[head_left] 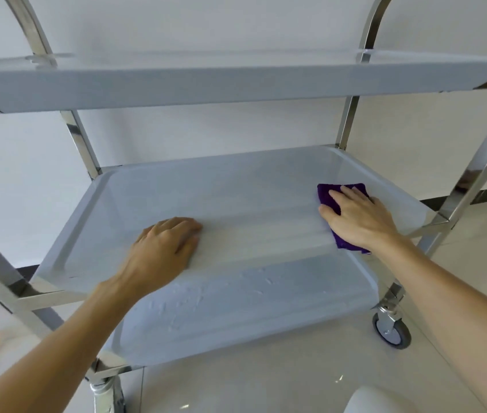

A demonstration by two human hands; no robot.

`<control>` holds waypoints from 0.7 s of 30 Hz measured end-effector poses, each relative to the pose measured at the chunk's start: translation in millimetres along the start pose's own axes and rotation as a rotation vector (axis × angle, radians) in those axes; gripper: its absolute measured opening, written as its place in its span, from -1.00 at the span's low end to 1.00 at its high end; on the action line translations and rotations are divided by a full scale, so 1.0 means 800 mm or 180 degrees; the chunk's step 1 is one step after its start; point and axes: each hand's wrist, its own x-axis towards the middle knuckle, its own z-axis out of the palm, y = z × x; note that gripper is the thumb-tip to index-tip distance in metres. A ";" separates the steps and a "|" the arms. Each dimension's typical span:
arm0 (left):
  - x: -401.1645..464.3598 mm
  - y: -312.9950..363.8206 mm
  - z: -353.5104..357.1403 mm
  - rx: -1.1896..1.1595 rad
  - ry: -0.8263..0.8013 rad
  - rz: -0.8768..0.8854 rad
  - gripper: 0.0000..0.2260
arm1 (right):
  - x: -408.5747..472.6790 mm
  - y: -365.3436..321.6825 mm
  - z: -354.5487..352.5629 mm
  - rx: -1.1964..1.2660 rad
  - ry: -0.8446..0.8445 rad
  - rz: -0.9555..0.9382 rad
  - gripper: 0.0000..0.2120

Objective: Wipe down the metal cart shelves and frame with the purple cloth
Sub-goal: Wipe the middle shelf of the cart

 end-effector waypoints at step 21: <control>0.011 0.004 0.007 -0.0547 0.0467 -0.0299 -0.76 | -0.058 -0.084 0.037 0.0589 0.0262 -0.0929 -0.62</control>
